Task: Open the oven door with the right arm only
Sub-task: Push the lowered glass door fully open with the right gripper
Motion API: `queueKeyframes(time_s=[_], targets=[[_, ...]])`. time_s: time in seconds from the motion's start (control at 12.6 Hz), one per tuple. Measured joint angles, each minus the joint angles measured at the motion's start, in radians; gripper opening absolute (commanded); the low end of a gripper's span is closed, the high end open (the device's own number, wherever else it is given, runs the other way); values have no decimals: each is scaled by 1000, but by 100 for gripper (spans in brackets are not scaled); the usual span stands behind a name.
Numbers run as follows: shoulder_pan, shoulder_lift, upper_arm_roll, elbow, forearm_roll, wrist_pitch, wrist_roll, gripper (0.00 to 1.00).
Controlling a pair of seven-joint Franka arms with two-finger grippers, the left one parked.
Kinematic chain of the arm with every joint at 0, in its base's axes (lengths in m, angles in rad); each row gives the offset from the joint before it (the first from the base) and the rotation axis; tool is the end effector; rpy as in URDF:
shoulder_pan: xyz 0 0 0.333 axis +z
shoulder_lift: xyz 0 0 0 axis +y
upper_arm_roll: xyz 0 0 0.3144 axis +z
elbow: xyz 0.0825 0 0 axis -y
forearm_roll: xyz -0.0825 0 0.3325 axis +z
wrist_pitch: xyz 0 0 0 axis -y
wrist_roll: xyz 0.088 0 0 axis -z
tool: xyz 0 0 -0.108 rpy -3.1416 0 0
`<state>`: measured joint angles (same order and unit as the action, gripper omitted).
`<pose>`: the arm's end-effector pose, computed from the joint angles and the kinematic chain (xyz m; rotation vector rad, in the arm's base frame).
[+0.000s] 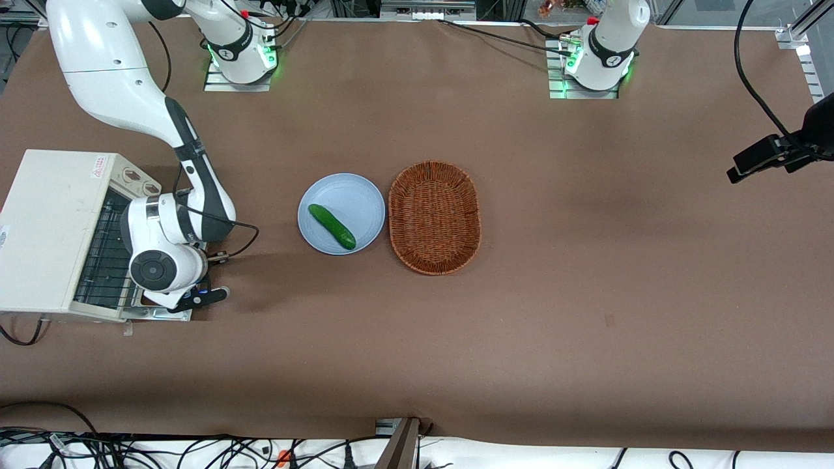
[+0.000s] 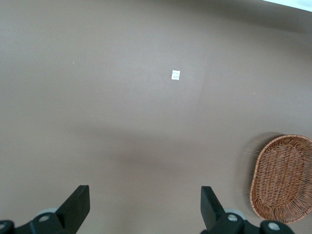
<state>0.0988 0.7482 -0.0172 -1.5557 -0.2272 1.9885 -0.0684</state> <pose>0.6269 0.0386 0.2176 2.8726 0.4024 -0.4589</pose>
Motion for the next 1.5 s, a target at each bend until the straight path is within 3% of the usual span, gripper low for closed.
queueKeyframes(time_s=[0.4,0.71,1.03,1.5], targets=[[-36,3,-32,-5,228,-54,1,0],[-47,2,-36,10,340,-112,71,0],[-35,0,-30,67,356,-216,154,0],[-18,-101,-29,176,291,-322,98,0]])
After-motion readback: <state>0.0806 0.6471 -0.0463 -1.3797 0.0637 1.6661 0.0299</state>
